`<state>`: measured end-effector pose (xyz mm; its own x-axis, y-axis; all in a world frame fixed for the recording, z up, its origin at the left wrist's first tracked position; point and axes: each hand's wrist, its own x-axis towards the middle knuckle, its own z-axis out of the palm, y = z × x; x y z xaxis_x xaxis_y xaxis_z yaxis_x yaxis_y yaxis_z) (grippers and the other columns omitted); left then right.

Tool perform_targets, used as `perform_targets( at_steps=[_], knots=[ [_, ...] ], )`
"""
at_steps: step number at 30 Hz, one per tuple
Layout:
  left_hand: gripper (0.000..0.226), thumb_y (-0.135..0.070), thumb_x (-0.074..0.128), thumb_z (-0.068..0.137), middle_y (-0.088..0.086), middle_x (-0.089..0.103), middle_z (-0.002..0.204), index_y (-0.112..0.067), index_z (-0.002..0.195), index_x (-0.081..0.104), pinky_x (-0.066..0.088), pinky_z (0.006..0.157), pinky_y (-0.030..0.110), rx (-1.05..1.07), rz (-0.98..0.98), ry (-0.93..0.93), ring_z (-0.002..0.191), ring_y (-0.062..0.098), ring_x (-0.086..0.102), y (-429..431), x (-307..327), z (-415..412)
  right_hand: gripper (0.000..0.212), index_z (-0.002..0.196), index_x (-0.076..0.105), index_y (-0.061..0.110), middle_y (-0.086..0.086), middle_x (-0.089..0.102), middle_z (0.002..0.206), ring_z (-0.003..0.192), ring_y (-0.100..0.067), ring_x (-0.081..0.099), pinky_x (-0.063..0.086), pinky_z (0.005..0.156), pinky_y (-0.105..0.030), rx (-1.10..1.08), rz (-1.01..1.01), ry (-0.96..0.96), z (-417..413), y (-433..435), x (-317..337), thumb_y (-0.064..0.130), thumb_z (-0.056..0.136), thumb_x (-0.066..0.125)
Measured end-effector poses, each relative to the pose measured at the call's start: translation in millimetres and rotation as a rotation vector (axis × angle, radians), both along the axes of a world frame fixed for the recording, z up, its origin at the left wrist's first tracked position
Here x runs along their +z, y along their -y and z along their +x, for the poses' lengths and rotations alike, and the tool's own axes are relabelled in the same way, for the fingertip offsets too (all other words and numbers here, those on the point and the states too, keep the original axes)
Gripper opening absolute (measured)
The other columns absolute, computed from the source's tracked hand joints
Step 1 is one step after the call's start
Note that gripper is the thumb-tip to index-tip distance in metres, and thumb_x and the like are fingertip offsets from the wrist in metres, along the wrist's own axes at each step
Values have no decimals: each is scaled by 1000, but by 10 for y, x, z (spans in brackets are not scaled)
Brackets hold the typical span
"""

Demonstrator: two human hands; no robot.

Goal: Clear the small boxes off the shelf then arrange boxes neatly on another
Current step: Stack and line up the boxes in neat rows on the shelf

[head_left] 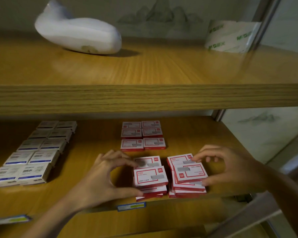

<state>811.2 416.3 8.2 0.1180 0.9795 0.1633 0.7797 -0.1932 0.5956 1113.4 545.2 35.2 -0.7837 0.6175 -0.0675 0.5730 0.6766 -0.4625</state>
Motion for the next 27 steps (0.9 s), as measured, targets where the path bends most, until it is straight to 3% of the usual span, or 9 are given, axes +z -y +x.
perform_targets(
  at_steps=[5,9,13,15,17,19,21,24,27],
  knots=[
    [51,-81,55,51,-35,47,103,-50,92,53,16,90,7,-11,28,-85,107,-13,33,-14,-43,19,36,98,54,48,36,49,103,94,1,47,38,72,-10,-16,39,-25,-13,32,-41,52,65,70],
    [47,-82,46,57,-34,47,102,-51,92,49,14,93,5,-21,67,-120,107,-12,34,-20,-67,29,35,98,56,46,32,52,101,91,-2,49,41,68,-17,-3,41,-33,-15,-14,-67,54,66,67],
    [47,-81,47,58,-31,50,105,-51,94,50,23,100,22,28,62,-89,111,-6,39,-54,6,-60,28,95,56,44,23,57,89,83,0,50,37,61,-15,-15,29,-75,-98,-167,-13,49,69,66],
    [43,-74,53,62,-26,56,105,-46,95,54,37,98,35,57,61,-47,107,3,50,-126,76,-182,27,91,50,49,23,54,85,82,11,47,37,64,-7,-50,31,-78,-218,-267,27,41,72,68],
    [33,-64,63,67,-26,61,98,-43,92,58,45,86,19,95,36,107,94,-2,59,-247,144,-323,30,88,44,52,28,47,89,80,19,43,33,66,1,-118,62,-83,-375,-398,48,44,72,68],
    [24,-45,70,70,-27,60,96,-41,90,59,37,74,0,167,18,208,89,-14,55,-450,167,-442,30,91,47,51,31,44,91,82,15,44,36,65,-5,-195,32,-128,-555,-545,43,50,69,68],
    [27,-28,72,73,-8,64,104,-24,98,64,37,78,1,208,31,190,94,-4,55,-710,126,-561,35,101,54,39,24,49,91,83,3,50,41,67,-13,-212,19,-157,-735,-700,6,48,71,68],
    [33,-20,70,77,5,62,113,-9,107,62,40,96,25,227,4,189,106,14,55,-1038,54,-647,34,108,56,21,13,53,95,74,0,47,39,62,-13,-174,98,-141,-971,-895,-62,35,78,66],
    [34,-10,68,78,9,60,110,-1,109,58,39,75,2,237,-24,260,90,7,54,-1255,-78,-661,28,110,57,12,-5,61,107,81,-7,53,43,70,-19,-173,53,-161,-1124,-1011,-157,21,84,61]
  ],
)
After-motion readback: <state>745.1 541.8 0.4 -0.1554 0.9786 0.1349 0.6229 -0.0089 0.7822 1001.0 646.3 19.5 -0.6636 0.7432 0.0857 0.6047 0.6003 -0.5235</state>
